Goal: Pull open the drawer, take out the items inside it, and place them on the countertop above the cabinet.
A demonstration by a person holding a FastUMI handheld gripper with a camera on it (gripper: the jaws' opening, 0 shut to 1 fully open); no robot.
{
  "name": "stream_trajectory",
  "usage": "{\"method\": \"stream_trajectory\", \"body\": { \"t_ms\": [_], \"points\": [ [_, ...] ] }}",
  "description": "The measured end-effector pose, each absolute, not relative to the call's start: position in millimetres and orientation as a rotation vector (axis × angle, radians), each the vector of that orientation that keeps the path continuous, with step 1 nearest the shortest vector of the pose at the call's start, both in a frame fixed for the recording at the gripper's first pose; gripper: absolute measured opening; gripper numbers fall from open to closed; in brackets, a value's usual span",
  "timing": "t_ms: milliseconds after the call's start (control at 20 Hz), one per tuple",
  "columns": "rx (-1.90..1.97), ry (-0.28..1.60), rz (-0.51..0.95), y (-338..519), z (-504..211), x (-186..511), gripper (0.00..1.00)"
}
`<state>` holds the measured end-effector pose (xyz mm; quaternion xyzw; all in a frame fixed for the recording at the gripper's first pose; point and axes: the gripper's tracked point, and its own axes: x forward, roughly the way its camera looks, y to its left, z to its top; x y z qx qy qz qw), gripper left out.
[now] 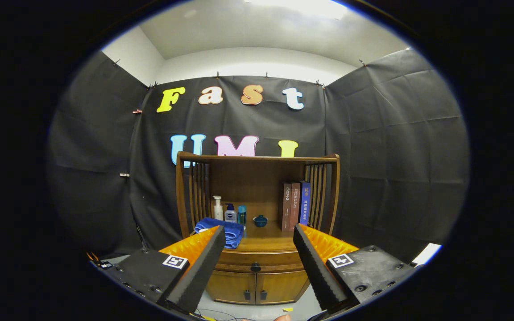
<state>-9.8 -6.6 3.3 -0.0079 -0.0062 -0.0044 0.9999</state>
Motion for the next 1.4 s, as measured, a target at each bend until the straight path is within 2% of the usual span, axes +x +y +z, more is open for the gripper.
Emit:
{"method": "stream_trajectory", "body": {
  "t_ms": [350, 600, 1150, 1400],
  "points": [
    [-0.013, -0.018, 0.011, -5, 2, 13, 0.98],
    [-0.004, -0.001, 0.016, -9, -22, 63, 0.99],
    [-0.017, 0.071, 0.059, -3, -147, 193, 0.99],
    [-0.014, 0.09, 0.031, 5, -217, 215, 0.99]
  ]
}}
